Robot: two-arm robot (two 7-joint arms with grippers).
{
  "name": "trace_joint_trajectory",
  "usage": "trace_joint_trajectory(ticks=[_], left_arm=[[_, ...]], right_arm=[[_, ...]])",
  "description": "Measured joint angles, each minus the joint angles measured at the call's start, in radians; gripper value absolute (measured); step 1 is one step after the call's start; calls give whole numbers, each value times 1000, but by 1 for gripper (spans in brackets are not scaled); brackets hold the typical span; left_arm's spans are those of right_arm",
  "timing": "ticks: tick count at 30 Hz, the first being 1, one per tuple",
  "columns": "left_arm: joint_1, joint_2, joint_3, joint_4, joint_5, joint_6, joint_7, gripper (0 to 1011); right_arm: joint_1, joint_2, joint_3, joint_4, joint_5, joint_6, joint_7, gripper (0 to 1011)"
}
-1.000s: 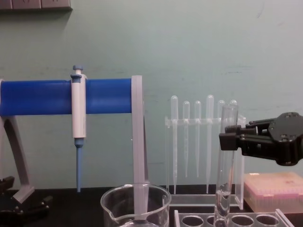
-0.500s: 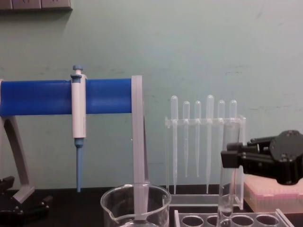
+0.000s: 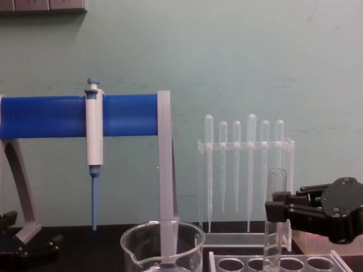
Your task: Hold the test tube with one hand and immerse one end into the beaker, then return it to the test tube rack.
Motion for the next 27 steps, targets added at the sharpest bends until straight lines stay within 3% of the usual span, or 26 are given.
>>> trace_joint_trajectory(ticks=[14, 24, 27], left_arm=[[0, 0, 0, 0, 0, 0, 0, 1000], [0, 0, 0, 0, 0, 0, 0, 1000], [0, 0, 0, 0, 0, 0, 0, 1000]], right_arm=[[-3, -3, 0, 3, -6, 0, -2, 244], [-3, -2, 1, 0, -5, 1, -3, 561], [-19, -2, 25, -29, 4, -13, -19, 653]])
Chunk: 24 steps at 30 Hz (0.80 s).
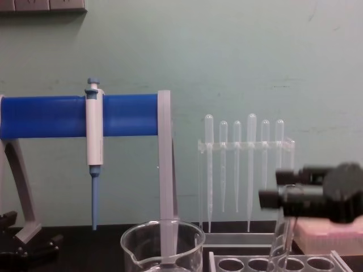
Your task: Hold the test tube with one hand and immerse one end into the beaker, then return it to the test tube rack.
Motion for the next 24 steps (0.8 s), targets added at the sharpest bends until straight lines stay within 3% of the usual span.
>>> trace_joint_trajectory(ticks=[8, 12, 14, 17, 18, 21, 24], left_arm=[[0, 0, 0, 0, 0, 0, 0, 1000], [0, 0, 0, 0, 0, 0, 0, 1000], [0, 0, 0, 0, 0, 0, 0, 1000], [0, 0, 0, 0, 0, 0, 0, 1000], [0, 0, 0, 0, 0, 0, 0, 1000], [0, 0, 0, 0, 0, 0, 0, 1000], [0, 0, 0, 0, 0, 0, 0, 1000]], right_arm=[[-80, -15, 103, -105, 45, -43, -98, 893], [-132, -31, 157, -162, 45, -39, -186, 976], [-173, -48, 191, -203, 13, -10, -291, 1002], [-207, -71, 211, -234, -29, 30, -395, 1002], [-225, -89, 219, -247, -55, 56, -462, 1003], [-253, -133, 232, -258, -95, 104, -573, 1003], [-270, -174, 240, -250, -107, 134, -636, 1003]])
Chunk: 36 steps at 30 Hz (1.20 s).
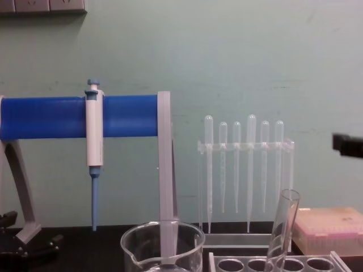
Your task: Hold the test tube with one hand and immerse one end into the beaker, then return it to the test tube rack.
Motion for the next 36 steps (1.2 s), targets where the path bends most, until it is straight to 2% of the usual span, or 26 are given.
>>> trace_joint_trajectory(ticks=[3, 9, 13, 36], left_arm=[[0, 0, 0, 0, 0, 0, 0, 1000], [0, 0, 0, 0, 0, 0, 0, 1000], [0, 0, 0, 0, 0, 0, 0, 1000], [0, 0, 0, 0, 0, 0, 0, 1000]], right_arm=[[-9, -29, 3, 18, -14, 17, -37, 1002], [-11, -50, -1, 52, -45, 31, -55, 1003], [-8, -54, -1, 69, -54, 28, -42, 1003], [-8, -52, -3, 64, -53, 28, -44, 1003]])
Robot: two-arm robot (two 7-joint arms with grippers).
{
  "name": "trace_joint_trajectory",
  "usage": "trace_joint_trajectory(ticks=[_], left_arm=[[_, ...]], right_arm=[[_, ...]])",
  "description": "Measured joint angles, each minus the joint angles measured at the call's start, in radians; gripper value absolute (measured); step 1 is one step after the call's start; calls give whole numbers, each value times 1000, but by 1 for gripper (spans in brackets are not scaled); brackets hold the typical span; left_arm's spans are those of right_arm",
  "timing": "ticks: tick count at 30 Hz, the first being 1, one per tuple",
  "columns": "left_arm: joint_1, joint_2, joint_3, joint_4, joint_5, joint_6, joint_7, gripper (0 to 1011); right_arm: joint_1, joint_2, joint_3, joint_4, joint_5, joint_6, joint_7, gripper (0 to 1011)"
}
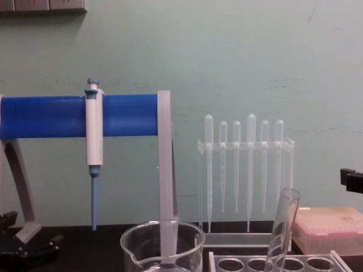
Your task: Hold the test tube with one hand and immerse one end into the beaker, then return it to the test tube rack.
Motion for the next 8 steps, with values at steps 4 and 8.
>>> trace_joint_trajectory(ticks=[4, 8], left_arm=[[0, 0, 0, 0, 0, 0, 0, 1000], [0, 0, 0, 0, 0, 0, 0, 1000]], right_arm=[[0, 0, 0, 0, 0, 0, 0, 1003], [0, 0, 0, -1, 1, 0, -1, 1002]])
